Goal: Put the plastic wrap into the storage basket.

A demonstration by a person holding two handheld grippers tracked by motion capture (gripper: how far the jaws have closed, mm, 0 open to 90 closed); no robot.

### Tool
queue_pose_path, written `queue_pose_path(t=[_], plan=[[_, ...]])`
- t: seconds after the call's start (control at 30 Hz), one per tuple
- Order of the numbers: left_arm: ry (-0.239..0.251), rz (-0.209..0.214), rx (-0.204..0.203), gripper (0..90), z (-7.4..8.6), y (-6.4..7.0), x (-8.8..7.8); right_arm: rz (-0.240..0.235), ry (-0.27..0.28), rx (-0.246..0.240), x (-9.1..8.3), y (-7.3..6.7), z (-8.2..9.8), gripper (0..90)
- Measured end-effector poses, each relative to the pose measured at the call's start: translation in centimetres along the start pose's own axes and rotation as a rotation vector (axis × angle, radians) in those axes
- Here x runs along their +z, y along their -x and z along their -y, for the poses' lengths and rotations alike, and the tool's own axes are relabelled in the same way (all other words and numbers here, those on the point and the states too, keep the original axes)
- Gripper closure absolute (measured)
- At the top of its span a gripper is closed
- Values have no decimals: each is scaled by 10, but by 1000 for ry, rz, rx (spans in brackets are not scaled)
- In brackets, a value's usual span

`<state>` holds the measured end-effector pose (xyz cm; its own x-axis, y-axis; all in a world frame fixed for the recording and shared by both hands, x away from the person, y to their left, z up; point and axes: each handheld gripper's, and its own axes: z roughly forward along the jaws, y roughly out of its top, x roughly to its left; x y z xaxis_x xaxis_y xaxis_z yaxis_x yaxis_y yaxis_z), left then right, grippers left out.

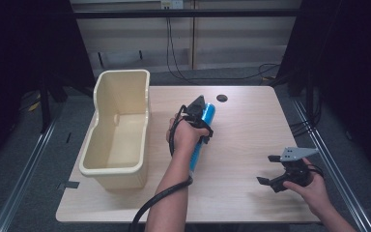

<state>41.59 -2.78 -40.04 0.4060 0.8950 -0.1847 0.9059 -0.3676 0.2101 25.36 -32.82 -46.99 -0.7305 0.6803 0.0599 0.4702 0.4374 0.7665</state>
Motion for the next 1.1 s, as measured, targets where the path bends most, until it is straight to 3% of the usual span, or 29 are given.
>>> queue_pose_path(t=[0.1,0.33,0.43,0.6,0.63,0.67,0.77,0.97,1.1], plan=[[-7,10,-7,322,1,0,-7,-3,2,1,0,0,0,39],[-26,3,38,323,7,-4,-37,3,4,-5,-1,-1,-1,39],[-31,17,32,323,10,-8,-51,-8,4,1,-1,-1,-1,39],[-55,-15,46,323,17,-12,-75,-10,6,2,-1,-2,-1,39],[-55,-15,46,323,17,-12,-75,-10,6,2,-1,-2,-1,39],[-53,11,14,323,18,-15,-82,-5,8,3,-2,-2,-1,39],[-70,-11,29,323,21,-17,-90,-4,10,0,-2,-2,-1,39],[-75,8,42,323,25,-23,-105,-1,10,-1,-2,-3,-2,39],[-74,-1,41,323,27,-23,-112,0,13,2,-2,-2,-1,39]])
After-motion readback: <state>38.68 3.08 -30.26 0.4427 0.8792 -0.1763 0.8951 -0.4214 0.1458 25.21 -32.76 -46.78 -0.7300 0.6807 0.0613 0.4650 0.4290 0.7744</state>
